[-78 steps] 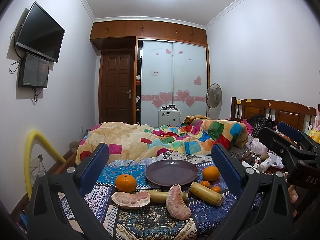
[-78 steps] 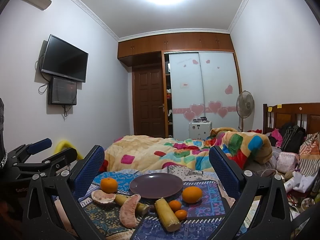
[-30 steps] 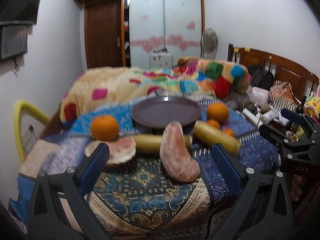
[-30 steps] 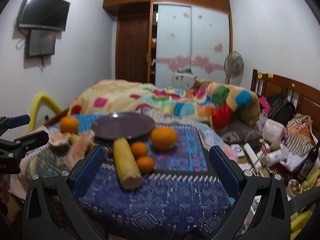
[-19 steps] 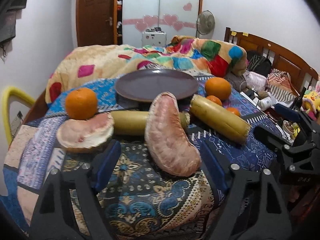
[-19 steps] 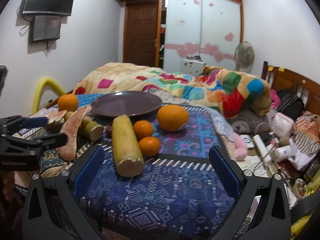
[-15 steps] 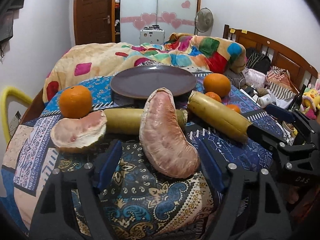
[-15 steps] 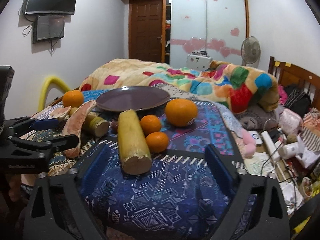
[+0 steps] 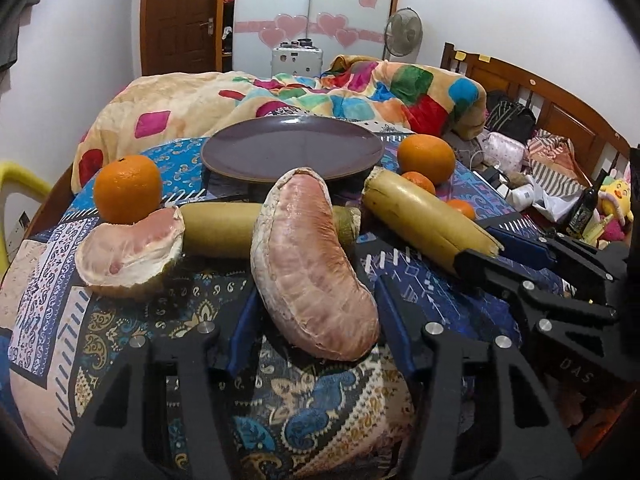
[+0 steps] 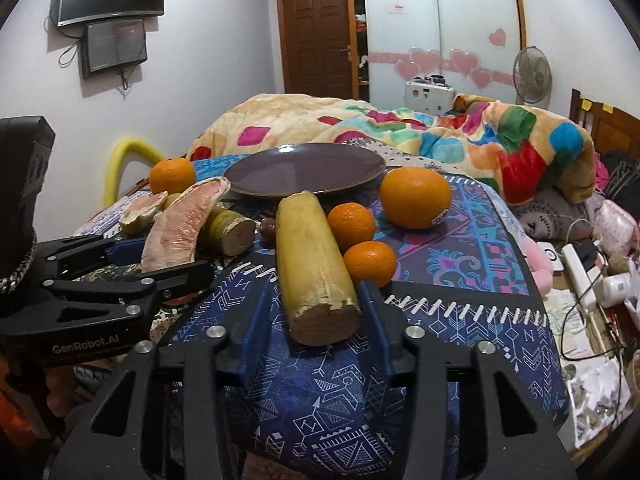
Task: Organize fruits
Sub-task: 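Move left tool toward pink pomelo segment while right tool approaches yellow cylinder, then close left tool on pomelo segment while right tool closes on yellow cylinder, then lift pomelo segment with left tool while right tool carries cylinder toward plate, then lower pomelo segment onto purple plate with left tool while right tool sets cylinder beside it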
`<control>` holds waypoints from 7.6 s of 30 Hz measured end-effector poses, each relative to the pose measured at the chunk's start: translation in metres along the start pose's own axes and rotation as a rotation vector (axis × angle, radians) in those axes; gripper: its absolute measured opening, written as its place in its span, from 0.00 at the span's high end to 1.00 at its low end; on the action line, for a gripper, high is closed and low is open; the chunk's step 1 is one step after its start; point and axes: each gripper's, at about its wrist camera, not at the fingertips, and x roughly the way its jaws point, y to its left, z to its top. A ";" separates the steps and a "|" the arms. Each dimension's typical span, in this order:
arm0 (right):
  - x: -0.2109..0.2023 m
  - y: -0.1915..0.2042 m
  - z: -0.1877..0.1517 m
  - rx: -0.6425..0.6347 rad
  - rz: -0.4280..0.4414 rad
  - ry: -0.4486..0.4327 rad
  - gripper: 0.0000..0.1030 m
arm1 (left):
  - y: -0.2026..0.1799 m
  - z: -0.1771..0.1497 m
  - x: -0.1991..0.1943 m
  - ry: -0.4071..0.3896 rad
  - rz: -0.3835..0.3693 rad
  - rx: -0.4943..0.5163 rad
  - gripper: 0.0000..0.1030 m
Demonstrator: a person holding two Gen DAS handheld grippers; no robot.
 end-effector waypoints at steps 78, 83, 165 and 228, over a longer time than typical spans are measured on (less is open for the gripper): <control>0.011 0.011 -0.002 -0.027 0.027 0.071 0.66 | 0.026 -0.015 -0.042 0.042 0.034 0.037 0.57; 0.006 0.010 0.002 -0.022 0.020 0.047 0.66 | 0.025 -0.010 -0.051 0.001 0.062 0.047 0.57; 0.006 -0.004 0.046 -0.051 -0.003 -0.062 0.66 | 0.056 0.039 -0.015 0.007 0.056 -0.088 0.60; 0.115 -0.009 0.139 -0.223 -0.052 0.165 0.60 | 0.050 0.160 0.090 0.179 -0.091 0.035 0.72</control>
